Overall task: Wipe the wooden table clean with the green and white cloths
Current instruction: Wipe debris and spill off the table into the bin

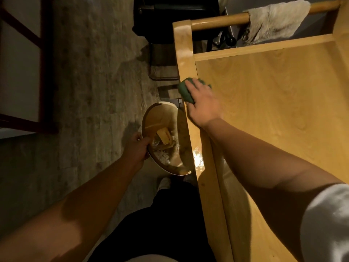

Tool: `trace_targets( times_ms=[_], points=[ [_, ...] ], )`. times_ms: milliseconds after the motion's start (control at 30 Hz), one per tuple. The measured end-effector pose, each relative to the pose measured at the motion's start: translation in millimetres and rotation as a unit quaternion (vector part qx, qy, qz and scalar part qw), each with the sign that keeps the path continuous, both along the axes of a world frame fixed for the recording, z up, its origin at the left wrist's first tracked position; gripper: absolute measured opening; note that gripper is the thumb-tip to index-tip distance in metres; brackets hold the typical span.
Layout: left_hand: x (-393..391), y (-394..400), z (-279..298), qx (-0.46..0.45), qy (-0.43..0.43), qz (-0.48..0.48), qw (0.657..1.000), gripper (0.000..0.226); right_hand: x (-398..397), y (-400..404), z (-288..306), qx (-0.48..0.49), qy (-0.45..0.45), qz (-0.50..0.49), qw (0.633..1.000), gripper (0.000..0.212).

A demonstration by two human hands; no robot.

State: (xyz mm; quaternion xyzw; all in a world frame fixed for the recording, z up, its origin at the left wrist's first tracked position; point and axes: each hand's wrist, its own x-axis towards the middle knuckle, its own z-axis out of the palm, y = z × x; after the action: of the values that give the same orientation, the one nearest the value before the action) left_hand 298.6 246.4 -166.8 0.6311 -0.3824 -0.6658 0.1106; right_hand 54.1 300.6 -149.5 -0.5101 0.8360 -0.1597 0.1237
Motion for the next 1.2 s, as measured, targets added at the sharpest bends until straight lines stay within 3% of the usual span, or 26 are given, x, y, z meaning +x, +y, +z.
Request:
trace_targets(
  times_ms=[200, 400, 533, 633, 733, 1000, 1200],
  points=[
    [4, 10, 10, 0.013, 0.021, 0.014, 1.000, 0.015, 59, 28, 8, -0.009, -0.059, 0.035, 0.998, 0.072],
    [8, 11, 24, 0.012, 0.016, 0.002, 1.000, 0.028, 111, 55, 18, -0.054, -0.222, 0.026, 0.973, 0.055],
    [15, 10, 29, 0.017, -0.009, -0.009, 1.000, 0.018, 142, 76, 13, -0.060, -0.362, -0.101, 0.925, 0.043],
    [15, 6, 28, 0.014, -0.031, -0.021, 0.999, 0.014, 151, 87, 13, -0.085, -0.443, -0.226, 0.864, 0.034],
    [14, 0, 26, 0.014, -0.044, -0.042, 0.998, 0.012, 156, 90, 17, -0.117, -0.507, -0.278, 0.807, 0.026],
    [29, -25, 6, 0.040, -0.125, -0.179, 0.975, 0.025, 203, 90, 28, -0.136, -0.498, -0.363, 0.776, 0.030],
    [40, -32, -1, 0.024, -0.132, -0.284, 0.949, 0.026, 257, 77, 27, -0.198, -0.482, -0.502, 0.690, 0.026]
  ],
)
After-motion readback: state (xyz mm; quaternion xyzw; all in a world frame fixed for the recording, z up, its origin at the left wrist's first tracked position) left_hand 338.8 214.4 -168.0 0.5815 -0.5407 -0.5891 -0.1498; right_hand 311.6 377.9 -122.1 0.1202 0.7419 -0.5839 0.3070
